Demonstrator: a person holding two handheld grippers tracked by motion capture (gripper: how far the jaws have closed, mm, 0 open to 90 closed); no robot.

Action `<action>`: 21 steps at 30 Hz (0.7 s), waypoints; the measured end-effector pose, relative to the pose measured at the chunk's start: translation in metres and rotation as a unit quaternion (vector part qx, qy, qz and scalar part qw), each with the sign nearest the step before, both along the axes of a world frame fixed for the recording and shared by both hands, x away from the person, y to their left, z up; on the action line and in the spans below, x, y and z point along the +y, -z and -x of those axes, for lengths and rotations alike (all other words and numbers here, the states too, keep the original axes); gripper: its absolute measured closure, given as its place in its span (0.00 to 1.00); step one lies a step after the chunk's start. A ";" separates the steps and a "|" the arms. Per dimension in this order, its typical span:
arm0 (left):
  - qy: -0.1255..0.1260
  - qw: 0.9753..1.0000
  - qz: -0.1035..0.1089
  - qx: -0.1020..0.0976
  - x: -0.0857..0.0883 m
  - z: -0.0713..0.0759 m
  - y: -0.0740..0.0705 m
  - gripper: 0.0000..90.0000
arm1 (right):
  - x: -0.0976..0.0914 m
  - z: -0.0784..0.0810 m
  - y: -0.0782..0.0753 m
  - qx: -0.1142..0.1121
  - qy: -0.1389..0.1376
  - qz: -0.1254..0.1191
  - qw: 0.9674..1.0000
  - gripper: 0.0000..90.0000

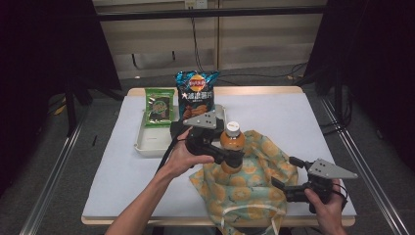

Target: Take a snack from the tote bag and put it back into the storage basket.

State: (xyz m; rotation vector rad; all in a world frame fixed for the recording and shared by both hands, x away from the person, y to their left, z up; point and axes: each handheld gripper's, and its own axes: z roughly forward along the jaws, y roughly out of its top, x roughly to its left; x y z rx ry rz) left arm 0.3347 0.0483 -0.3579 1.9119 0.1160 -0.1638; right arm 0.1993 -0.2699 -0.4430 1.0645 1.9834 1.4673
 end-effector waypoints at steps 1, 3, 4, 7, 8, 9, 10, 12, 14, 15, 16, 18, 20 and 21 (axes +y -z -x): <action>-0.007 1.000 0.000 -0.001 0.005 -0.002 -0.002 0.36 | 0.000 0.000 0.000 0.000 -0.001 -0.002 1.000 0.04; -0.012 1.000 0.001 -0.001 0.009 -0.004 -0.004 0.36 | -0.001 -0.001 0.001 0.000 -0.002 -0.002 1.000 0.04; -0.015 1.000 0.000 -0.003 0.012 -0.005 -0.004 0.36 | -0.001 -0.001 0.001 0.000 -0.002 -0.002 1.000 0.04; -0.023 1.000 0.003 -0.002 0.020 -0.007 -0.006 0.36 | -0.002 -0.002 0.001 0.000 0.000 -0.004 1.000 0.04; -0.025 1.000 0.003 -0.003 0.023 -0.008 -0.006 0.36 | -0.002 -0.002 0.001 0.000 -0.001 -0.003 1.000 0.04; -0.029 1.000 0.001 -0.006 0.025 -0.009 -0.007 0.36 | -0.002 -0.002 0.001 0.001 -0.001 -0.003 1.000 0.04; -0.032 0.999 -0.002 -0.007 0.027 -0.009 -0.007 0.36 | -0.002 -0.002 0.002 0.002 -0.001 -0.002 1.000 0.04; -0.038 0.999 -0.003 -0.010 0.031 -0.010 -0.008 0.36 | -0.001 -0.002 0.002 0.002 -0.002 -0.001 1.000 0.04; -0.040 0.999 0.000 -0.008 0.034 -0.011 -0.009 0.36 | -0.001 -0.002 0.001 0.001 -0.001 -0.003 1.000 0.04; -0.042 0.999 -0.002 -0.009 0.036 -0.012 -0.009 0.36 | -0.001 -0.002 0.001 0.001 -0.002 -0.002 1.000 0.04; -0.043 0.999 0.000 -0.009 0.037 -0.012 -0.009 0.36 | -0.001 -0.002 0.001 0.002 -0.002 -0.002 1.000 0.04; -0.046 0.999 0.000 -0.008 0.040 -0.012 -0.010 0.36 | 0.000 -0.002 0.001 0.001 -0.004 -0.001 1.000 0.04; -0.049 0.999 -0.003 -0.011 0.042 -0.012 -0.011 0.36 | 0.000 -0.002 0.001 0.001 -0.005 0.001 1.000 0.04; -0.050 0.999 -0.002 -0.013 0.044 -0.012 -0.012 0.36 | 0.000 -0.002 0.001 0.000 -0.007 0.001 1.000 0.04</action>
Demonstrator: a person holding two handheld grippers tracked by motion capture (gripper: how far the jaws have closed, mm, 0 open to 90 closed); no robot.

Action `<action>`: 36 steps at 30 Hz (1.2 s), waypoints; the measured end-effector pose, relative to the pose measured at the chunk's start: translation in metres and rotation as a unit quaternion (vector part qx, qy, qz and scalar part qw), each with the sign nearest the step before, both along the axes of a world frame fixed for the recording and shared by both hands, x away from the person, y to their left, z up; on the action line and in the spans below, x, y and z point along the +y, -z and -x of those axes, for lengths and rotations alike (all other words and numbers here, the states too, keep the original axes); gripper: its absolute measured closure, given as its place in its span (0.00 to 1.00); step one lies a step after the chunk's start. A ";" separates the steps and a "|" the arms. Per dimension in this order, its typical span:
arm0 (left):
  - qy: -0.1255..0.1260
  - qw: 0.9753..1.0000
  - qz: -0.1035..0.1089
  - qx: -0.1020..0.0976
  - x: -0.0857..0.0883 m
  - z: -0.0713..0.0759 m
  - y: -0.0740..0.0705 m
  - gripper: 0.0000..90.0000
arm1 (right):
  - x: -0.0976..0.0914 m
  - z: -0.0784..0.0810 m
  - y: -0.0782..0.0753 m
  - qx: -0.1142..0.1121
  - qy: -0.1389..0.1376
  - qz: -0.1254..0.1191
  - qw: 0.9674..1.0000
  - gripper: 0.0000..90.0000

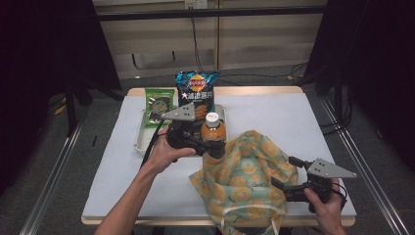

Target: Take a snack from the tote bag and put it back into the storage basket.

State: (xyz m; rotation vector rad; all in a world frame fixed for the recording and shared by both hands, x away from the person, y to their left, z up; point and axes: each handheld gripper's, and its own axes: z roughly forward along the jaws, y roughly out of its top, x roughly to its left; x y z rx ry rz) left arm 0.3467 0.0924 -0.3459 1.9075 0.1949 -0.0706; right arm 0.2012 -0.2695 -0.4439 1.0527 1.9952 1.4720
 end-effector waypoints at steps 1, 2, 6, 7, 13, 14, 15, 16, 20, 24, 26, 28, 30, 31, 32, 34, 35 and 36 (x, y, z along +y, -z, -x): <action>-0.002 1.000 0.001 -0.001 0.002 0.000 -0.001 0.36 | 0.000 0.000 0.000 0.000 0.001 0.001 1.000 0.04; -0.004 1.000 0.000 -0.003 0.004 0.000 -0.002 0.36 | 0.000 0.000 0.000 0.000 0.000 0.001 1.000 0.04; -0.011 1.000 0.004 -0.004 0.013 -0.002 -0.005 0.36 | 0.002 0.001 -0.001 0.000 -0.001 0.003 1.000 0.04; -0.013 1.000 0.005 -0.005 0.015 -0.002 -0.006 0.36 | 0.002 0.001 -0.001 -0.001 0.003 0.002 1.000 0.04; -0.026 1.000 0.012 -0.008 0.028 -0.004 -0.013 0.36 | 0.002 0.000 -0.001 0.001 0.002 0.002 1.000 0.04; -0.027 1.000 0.010 -0.010 0.030 -0.005 -0.014 0.36 | 0.002 0.000 0.000 -0.001 0.003 0.003 1.000 0.04; -0.034 0.999 0.010 -0.010 0.032 -0.005 -0.015 0.36 | 0.002 0.000 0.000 -0.001 0.003 0.003 1.000 0.04; -0.038 0.999 0.007 -0.011 0.034 -0.005 -0.015 0.36 | 0.002 0.000 -0.001 0.000 0.004 0.002 1.000 0.04; -0.051 0.999 0.001 -0.014 0.045 -0.005 -0.016 0.36 | 0.001 0.000 -0.001 -0.001 0.005 0.002 1.000 0.04; -0.063 0.998 0.000 -0.012 0.057 -0.008 -0.014 0.36 | 0.002 0.000 -0.001 -0.001 0.001 0.005 1.000 0.04; -0.068 0.998 -0.001 -0.010 0.062 -0.010 -0.012 0.36 | 0.002 0.000 -0.001 -0.001 0.002 0.005 1.000 0.04; -0.071 0.997 -0.005 -0.010 0.068 -0.012 -0.012 0.36 | 0.002 0.000 -0.001 0.000 0.000 0.004 1.000 0.04; -0.074 0.997 -0.009 -0.009 0.074 -0.015 -0.011 0.36 | 0.002 0.000 -0.001 0.000 0.001 0.004 1.000 0.04; -0.076 0.997 -0.010 -0.009 0.077 -0.016 -0.011 0.36 | 0.002 0.000 -0.001 0.001 0.001 0.003 1.000 0.04; -0.081 0.997 -0.012 -0.009 0.080 -0.017 -0.011 0.36 | 0.002 0.000 -0.001 0.001 0.001 0.003 1.000 0.04; -0.089 0.996 -0.015 -0.009 0.087 -0.019 -0.010 0.36 | 0.002 0.000 -0.001 0.000 0.002 0.004 1.000 0.04; -0.093 0.996 -0.014 -0.008 0.091 -0.021 -0.010 0.36 | 0.002 0.000 -0.001 0.000 0.005 0.002 1.000 0.04; -0.095 0.995 -0.016 -0.011 0.095 -0.022 -0.010 0.36 | 0.002 0.000 -0.001 0.001 0.004 0.002 1.000 0.04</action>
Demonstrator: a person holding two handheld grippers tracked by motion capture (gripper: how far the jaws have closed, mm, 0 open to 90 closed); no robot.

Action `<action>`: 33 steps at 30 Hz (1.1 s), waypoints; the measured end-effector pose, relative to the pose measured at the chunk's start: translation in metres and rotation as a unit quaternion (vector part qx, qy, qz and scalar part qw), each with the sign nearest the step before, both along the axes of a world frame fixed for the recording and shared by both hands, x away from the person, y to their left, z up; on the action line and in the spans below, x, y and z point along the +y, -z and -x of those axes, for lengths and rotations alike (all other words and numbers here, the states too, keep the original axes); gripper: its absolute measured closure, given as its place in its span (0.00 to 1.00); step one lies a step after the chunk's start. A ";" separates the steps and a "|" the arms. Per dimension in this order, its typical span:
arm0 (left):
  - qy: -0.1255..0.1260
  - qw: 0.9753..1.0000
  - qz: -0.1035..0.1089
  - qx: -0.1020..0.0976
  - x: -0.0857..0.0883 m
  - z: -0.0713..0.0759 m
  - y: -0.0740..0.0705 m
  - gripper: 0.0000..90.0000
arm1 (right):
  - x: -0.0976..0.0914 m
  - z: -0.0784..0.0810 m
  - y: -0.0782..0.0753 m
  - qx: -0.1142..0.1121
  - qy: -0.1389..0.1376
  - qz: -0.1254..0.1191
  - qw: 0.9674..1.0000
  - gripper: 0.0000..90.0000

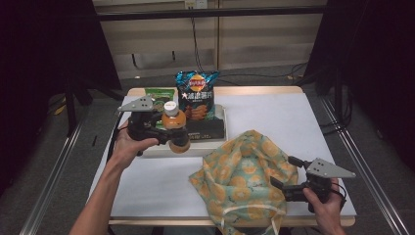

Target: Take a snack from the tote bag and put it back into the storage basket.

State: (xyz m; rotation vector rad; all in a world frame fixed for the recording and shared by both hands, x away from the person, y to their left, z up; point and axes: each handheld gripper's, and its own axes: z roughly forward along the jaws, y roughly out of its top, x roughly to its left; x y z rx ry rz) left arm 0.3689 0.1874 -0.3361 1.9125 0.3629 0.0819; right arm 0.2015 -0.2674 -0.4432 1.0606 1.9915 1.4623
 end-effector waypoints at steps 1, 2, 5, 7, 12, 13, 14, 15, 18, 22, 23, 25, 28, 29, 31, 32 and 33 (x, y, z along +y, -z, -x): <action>-0.003 1.000 -0.004 0.001 0.004 -0.001 0.000 0.36 | 0.000 0.000 0.000 -0.001 0.000 0.000 1.000 0.04; -0.005 1.000 -0.003 0.002 0.007 -0.002 0.000 0.36 | 0.000 0.000 0.000 -0.001 -0.001 0.001 1.000 0.04; -0.012 1.000 -0.009 0.000 0.018 -0.006 0.000 0.36 | 0.001 0.000 0.000 0.000 -0.001 -0.001 1.000 0.04; -0.018 1.000 -0.010 0.001 0.026 -0.009 0.001 0.36 | 0.001 -0.001 0.000 0.000 0.000 0.000 1.000 0.04; -0.038 0.999 -0.018 -0.003 0.044 -0.015 0.003 0.36 | 0.001 -0.001 0.000 0.000 0.002 -0.002 1.000 0.04; -0.040 0.999 -0.020 -0.001 0.047 -0.017 0.005 0.36 | 0.001 -0.001 0.000 0.000 0.002 -0.002 1.000 0.04; -0.044 0.999 -0.024 -0.002 0.051 -0.018 0.006 0.35 | 0.002 -0.001 0.000 0.001 0.003 -0.002 1.000 0.04; -0.048 0.999 -0.024 0.000 0.053 -0.020 0.008 0.36 | 0.002 -0.001 0.000 0.001 0.003 -0.002 1.000 0.04; -0.055 0.998 -0.029 0.001 0.059 -0.024 0.011 0.35 | 0.002 -0.001 0.000 0.001 0.001 -0.001 1.000 0.04; -0.061 0.998 -0.035 0.002 0.065 -0.031 0.019 0.36 | 0.002 -0.001 0.000 0.001 0.000 0.000 1.000 0.04; -0.062 0.997 -0.037 0.004 0.065 -0.033 0.021 0.36 | 0.002 -0.001 0.000 0.001 0.001 -0.001 1.000 0.04; -0.067 0.997 -0.038 0.006 0.067 -0.036 0.025 0.36 | 0.002 -0.001 0.000 0.002 0.003 -0.002 1.000 0.04; -0.074 0.996 -0.043 0.013 0.068 -0.042 0.032 0.36 | 0.001 -0.001 0.000 0.002 0.003 -0.002 1.000 0.04; -0.077 0.996 -0.050 0.014 0.069 -0.045 0.033 0.36 | 0.001 -0.001 0.000 0.002 0.003 -0.001 1.000 0.04; -0.085 0.995 -0.055 0.014 0.069 -0.049 0.037 0.36 | 0.002 -0.001 0.001 0.000 0.003 -0.001 1.000 0.04; -0.087 0.994 -0.057 0.012 0.070 -0.051 0.038 0.36 | 0.002 -0.001 0.001 0.000 0.002 0.000 1.000 0.04; -0.092 0.994 -0.058 0.010 0.070 -0.052 0.039 0.36 | 0.002 -0.001 0.001 0.001 0.002 0.000 1.000 0.04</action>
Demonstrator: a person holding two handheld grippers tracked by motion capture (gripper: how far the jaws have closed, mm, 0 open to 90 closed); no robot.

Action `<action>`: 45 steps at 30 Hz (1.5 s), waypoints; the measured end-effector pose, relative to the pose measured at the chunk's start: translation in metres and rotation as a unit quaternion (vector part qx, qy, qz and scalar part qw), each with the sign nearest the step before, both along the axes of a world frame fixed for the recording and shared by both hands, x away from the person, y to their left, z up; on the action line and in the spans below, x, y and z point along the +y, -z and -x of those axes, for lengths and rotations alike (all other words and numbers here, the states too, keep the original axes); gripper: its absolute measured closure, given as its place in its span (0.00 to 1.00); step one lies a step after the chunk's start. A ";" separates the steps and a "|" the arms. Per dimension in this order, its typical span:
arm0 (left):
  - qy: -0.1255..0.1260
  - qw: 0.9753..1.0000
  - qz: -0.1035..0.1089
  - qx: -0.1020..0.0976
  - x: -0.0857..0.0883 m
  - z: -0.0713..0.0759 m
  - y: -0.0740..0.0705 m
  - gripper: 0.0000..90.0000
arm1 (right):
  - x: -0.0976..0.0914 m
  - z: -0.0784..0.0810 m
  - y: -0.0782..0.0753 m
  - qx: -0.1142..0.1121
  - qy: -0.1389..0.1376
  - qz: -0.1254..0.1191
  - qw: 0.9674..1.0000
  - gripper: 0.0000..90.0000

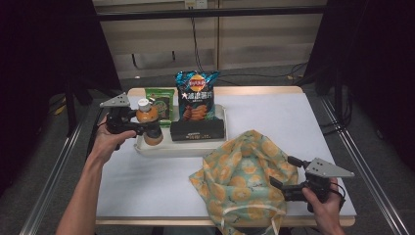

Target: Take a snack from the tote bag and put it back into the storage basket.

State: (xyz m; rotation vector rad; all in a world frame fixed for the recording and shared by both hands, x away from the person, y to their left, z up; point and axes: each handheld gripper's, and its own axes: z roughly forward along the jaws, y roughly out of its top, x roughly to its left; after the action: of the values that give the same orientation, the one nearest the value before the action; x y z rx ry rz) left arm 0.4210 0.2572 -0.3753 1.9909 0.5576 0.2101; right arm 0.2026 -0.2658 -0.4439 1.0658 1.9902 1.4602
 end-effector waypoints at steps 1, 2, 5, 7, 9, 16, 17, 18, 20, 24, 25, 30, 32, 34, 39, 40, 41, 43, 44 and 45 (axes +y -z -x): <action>-0.001 1.000 -0.001 0.000 0.000 -0.002 0.002 0.36 | 0.000 0.000 0.000 0.000 0.001 -0.001 1.000 0.04; -0.003 1.000 -0.005 -0.001 0.001 -0.003 0.003 0.36 | 0.000 0.000 0.000 0.001 0.001 -0.002 1.000 0.04; -0.003 1.000 -0.006 0.004 0.000 -0.007 0.009 0.35 | 0.000 0.000 0.000 0.000 0.000 0.000 1.000 0.04; -0.005 1.000 -0.008 0.009 0.000 -0.010 0.013 0.36 | 0.000 0.000 0.000 0.000 0.001 0.000 1.000 0.04; -0.006 1.000 -0.012 0.014 0.000 -0.014 0.018 0.35 | 0.000 0.000 0.000 0.001 0.001 -0.001 1.000 0.04; -0.011 0.999 -0.021 0.028 0.001 -0.021 0.031 0.35 | 0.000 0.000 0.000 0.000 0.001 -0.001 1.000 0.04; -0.013 0.999 -0.018 0.031 0.001 -0.022 0.033 0.35 | 0.000 -0.001 0.000 0.000 0.001 0.000 1.000 0.04; -0.016 0.999 -0.021 0.031 0.002 -0.022 0.035 0.35 | 0.000 -0.001 0.000 0.000 0.000 0.000 1.000 0.04; -0.015 0.999 -0.021 0.031 0.004 -0.023 0.040 0.36 | 0.000 -0.001 0.000 0.000 0.000 0.000 1.000 0.04; -0.020 0.999 -0.028 0.035 0.007 -0.025 0.046 0.35 | 0.000 -0.001 0.000 0.001 0.000 0.000 1.000 0.04; -0.019 0.999 -0.029 0.035 0.007 -0.024 0.046 0.35 | 0.000 -0.001 0.001 0.000 -0.001 0.001 1.000 0.04; -0.019 0.999 -0.011 0.038 0.012 -0.025 0.054 0.35 | 0.000 -0.001 0.001 0.001 -0.002 0.001 1.000 0.04; -0.015 0.999 -0.019 0.034 0.012 -0.024 0.053 0.35 | 0.001 -0.001 0.001 0.001 -0.003 0.002 1.000 0.04; -0.013 0.999 -0.027 0.028 0.009 -0.022 0.053 0.35 | 0.001 -0.002 0.001 0.003 -0.005 0.002 1.000 0.04; -0.022 0.999 -0.034 0.015 0.007 -0.019 0.053 0.35 | 0.002 -0.001 0.001 0.001 -0.003 0.000 1.000 0.04; -0.028 0.999 -0.037 0.015 0.007 -0.019 0.054 0.35 | 0.001 -0.001 0.001 0.001 -0.005 0.002 1.000 0.04; -0.036 0.999 -0.036 0.014 0.008 -0.018 0.054 0.35 | 0.001 -0.001 0.001 0.001 -0.004 0.001 1.000 0.04; -0.039 0.999 -0.030 0.017 0.009 -0.018 0.054 0.34 | 0.000 -0.001 0.001 0.002 -0.004 0.000 1.000 0.04; -0.041 0.999 -0.028 0.020 0.008 -0.018 0.054 0.34 | 0.001 -0.001 0.001 0.001 -0.004 0.000 1.000 0.04; -0.041 0.999 -0.026 0.021 0.008 -0.017 0.054 0.34 | 0.001 -0.001 0.001 0.001 -0.004 0.001 1.000 0.04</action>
State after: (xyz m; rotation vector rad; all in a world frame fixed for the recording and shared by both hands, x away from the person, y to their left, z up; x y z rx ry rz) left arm 0.4385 0.2652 -0.4291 2.0290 0.6684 0.2352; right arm 0.2037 -0.2650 -0.4446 1.0593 1.9988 1.4630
